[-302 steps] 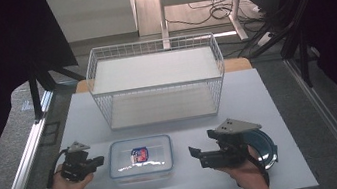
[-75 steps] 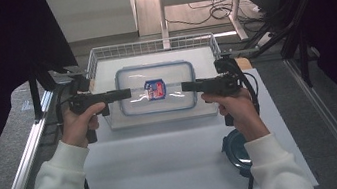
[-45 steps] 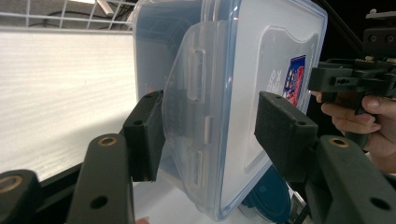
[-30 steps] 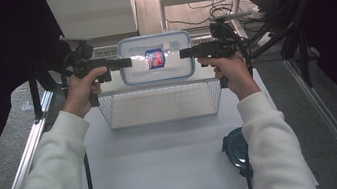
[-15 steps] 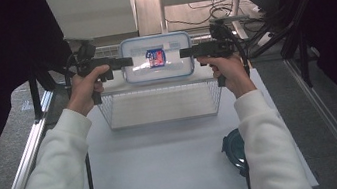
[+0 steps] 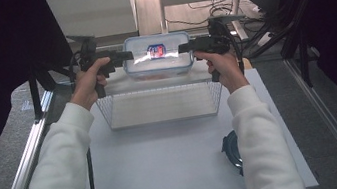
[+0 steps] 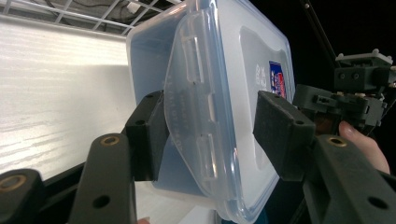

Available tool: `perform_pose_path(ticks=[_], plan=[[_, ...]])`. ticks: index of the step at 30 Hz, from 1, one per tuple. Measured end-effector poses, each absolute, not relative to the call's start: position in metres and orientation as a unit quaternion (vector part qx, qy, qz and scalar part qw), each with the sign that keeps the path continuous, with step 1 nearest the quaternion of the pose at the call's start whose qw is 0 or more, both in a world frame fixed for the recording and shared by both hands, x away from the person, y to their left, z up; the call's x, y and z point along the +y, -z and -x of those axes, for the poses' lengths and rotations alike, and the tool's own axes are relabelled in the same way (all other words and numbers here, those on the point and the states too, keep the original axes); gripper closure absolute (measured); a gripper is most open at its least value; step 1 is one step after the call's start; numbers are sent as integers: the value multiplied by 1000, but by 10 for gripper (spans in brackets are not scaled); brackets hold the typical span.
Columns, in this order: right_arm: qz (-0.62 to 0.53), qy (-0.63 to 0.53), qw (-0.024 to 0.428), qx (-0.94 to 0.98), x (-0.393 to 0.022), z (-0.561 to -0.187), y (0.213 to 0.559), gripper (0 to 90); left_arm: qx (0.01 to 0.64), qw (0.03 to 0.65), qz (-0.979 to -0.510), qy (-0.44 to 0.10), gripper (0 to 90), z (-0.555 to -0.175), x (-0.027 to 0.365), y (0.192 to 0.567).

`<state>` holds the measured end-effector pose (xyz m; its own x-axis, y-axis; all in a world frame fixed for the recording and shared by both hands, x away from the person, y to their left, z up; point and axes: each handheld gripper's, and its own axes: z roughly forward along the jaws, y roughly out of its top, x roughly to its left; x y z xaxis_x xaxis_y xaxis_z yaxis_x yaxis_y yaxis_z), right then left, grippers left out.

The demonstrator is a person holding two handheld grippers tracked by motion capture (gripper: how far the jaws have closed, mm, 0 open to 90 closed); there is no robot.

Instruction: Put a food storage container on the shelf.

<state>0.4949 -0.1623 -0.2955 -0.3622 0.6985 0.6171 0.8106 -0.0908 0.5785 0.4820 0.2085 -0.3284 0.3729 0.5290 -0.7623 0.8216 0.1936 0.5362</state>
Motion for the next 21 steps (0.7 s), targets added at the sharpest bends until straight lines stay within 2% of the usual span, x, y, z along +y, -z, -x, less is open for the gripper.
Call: perform_pose_path(ticks=[21], plan=[[614,469,52,-633,-152,-505,301,335,562,546,-601,155,404,-493,208,338]])
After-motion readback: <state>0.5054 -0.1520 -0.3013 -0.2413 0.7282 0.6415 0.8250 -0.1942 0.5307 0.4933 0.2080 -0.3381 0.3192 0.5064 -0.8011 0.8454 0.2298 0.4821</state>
